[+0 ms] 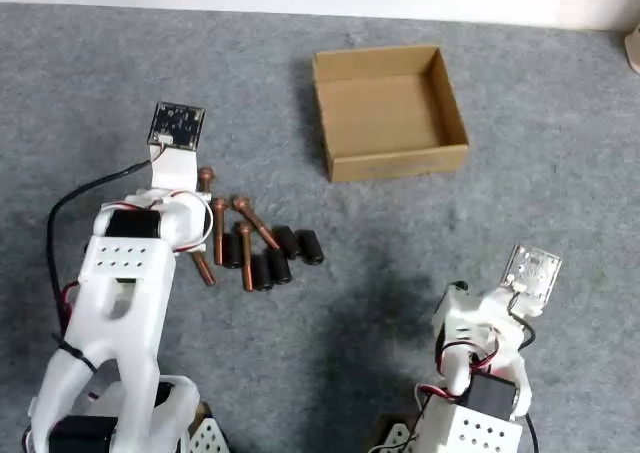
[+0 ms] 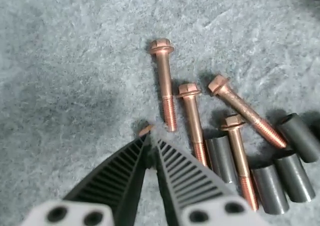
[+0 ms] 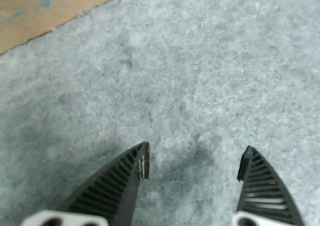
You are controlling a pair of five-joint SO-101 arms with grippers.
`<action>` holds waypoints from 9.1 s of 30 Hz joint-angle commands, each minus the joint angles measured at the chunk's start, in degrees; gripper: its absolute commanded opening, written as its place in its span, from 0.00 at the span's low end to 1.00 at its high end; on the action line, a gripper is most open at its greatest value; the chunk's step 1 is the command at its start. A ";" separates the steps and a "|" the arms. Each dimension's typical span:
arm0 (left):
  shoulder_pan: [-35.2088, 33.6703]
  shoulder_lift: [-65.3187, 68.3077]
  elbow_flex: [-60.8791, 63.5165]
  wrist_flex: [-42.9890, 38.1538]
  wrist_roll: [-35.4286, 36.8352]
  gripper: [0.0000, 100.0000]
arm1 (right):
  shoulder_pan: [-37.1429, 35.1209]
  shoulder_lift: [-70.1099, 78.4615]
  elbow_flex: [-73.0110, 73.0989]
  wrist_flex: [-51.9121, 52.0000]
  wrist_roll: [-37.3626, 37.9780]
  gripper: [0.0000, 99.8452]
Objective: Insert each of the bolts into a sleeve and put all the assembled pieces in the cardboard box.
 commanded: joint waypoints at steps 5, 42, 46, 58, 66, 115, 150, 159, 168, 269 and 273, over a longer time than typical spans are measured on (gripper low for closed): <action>0.84 -0.31 1.36 -1.41 0.35 0.01 | -9.80 0.40 -4.35 3.56 13.27 0.27; -3.65 -0.40 3.91 -5.98 2.73 0.01 | -46.20 91.03 -56.84 -17.89 0.62 0.27; -3.65 -0.40 3.91 -5.80 2.73 0.01 | -48.84 91.21 -56.48 -20.53 0.35 0.27; -4.53 -0.57 3.91 -5.89 2.73 0.01 | -49.19 104.13 -56.13 -25.27 0.18 0.27; -4.53 -0.57 3.91 -5.80 2.73 0.01 | -49.01 109.14 -58.33 -25.63 0.18 0.27; -1.98 44.44 -41.45 9.05 0.53 0.17 | -48.92 76.79 -44.18 -19.56 0.62 0.00; 1.80 66.77 -63.34 24.97 -0.88 0.00 | -48.92 76.79 -40.66 -24.84 0.62 0.00; 4.70 56.92 -63.60 31.38 -5.89 0.00 | -48.92 76.09 -40.57 -24.57 0.62 0.00; 8.75 24.40 -59.12 36.04 -7.12 0.01 | -48.84 70.99 -38.46 -24.75 0.88 0.00; 36.00 -71.16 36.35 -18.11 31.82 0.01 | -53.49 -0.66 -10.51 -19.12 9.32 0.00; 35.74 -71.16 36.26 -16.62 31.82 0.01 | -58.24 -0.66 -10.51 -18.33 9.49 0.00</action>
